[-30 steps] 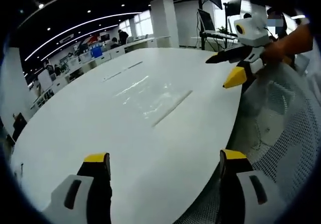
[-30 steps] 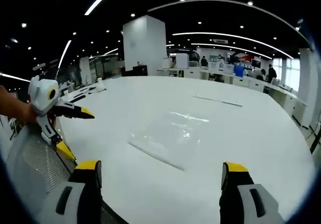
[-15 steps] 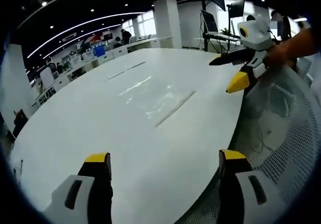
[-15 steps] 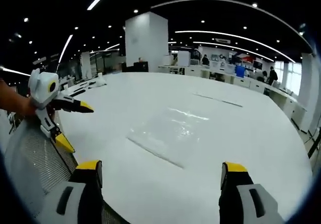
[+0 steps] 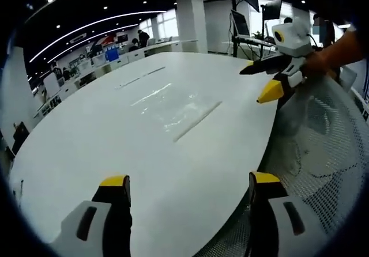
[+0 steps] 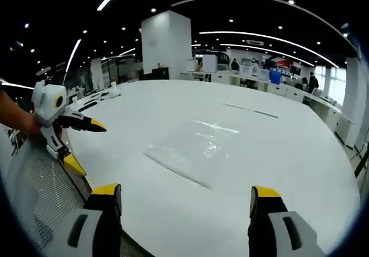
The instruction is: Open the resealable bag by pulling the two sides of the seal apart until the entire bag opening is separated and visibly accessible.
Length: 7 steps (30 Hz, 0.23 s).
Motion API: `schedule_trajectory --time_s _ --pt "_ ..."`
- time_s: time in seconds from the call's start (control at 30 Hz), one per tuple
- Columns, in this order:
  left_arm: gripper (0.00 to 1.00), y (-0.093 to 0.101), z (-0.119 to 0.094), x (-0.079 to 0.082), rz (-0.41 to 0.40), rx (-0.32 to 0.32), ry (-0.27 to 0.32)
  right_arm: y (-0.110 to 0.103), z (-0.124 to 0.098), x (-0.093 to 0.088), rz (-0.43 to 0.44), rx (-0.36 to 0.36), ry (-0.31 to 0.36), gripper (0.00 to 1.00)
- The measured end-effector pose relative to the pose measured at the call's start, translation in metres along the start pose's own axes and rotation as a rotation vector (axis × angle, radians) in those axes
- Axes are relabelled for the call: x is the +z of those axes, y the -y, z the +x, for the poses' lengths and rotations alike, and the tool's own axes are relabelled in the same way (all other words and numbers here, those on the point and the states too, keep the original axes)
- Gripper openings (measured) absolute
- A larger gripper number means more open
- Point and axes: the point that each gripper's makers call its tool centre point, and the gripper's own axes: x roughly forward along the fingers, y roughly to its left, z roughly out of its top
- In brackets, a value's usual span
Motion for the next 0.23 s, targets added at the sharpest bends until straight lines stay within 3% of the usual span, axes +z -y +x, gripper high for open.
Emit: schedule_trajectory --time_s 0.23 --pt "0.82 -0.0004 -0.0017 0.0024 0.017 0.010 0.013 0.0027 -0.0001 -0.0061 0.000 -0.016 -0.028 0.87"
